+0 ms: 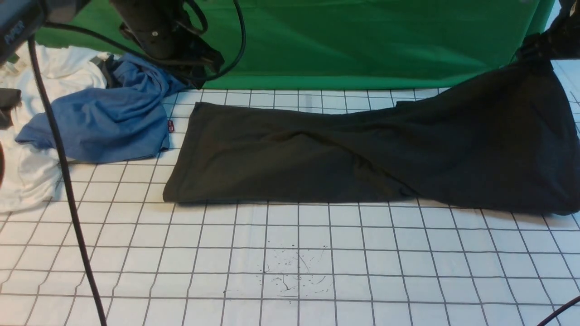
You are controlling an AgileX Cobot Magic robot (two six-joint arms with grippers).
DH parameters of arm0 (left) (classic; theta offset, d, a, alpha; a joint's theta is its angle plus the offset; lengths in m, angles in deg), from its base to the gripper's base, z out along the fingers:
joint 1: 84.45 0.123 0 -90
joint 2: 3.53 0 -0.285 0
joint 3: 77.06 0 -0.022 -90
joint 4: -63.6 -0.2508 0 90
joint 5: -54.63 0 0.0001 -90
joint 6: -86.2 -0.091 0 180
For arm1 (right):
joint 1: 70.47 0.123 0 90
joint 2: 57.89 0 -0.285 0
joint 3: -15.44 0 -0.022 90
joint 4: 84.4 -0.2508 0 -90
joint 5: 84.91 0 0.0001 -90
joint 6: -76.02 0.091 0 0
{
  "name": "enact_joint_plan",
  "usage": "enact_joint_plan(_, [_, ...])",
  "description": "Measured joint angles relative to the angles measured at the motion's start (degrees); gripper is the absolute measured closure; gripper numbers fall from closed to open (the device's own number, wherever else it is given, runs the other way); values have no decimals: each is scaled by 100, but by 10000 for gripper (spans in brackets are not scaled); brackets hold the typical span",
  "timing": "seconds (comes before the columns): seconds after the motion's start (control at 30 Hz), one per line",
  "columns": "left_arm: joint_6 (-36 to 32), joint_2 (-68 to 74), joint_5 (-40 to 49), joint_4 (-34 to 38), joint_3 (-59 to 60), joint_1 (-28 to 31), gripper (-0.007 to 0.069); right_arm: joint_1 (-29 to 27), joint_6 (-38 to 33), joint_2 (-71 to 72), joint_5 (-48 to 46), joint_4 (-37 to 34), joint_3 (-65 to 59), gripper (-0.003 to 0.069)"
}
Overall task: Fold a long-sleeved shirt over a white checkered tablecloth.
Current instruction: 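Fold the black garment in half by bringing its near edge over to the far edge, then pull the folded dark garment lengthwise by its ends to straighten it flat on the table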
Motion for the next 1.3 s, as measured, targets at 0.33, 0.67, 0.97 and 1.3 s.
enact_joint_plan(0.33, [-255,104,-6,513,0,0,662,-67,-107,-31,-1,-1129,552,67])
enact_joint_plan(0.67, [-358,104,32,633,0,0,662,-97,-357,-31,-1096,-1528,977,67])
enact_joint_plan(0.97, [-659,167,167,854,0,0,662,-153,-1204,-31,-2349,-2566,989,68])
enact_joint_plan(1.3, [-672,516,263,703,0,0,662,-665,-881,-31,-2363,-2375,949,68])
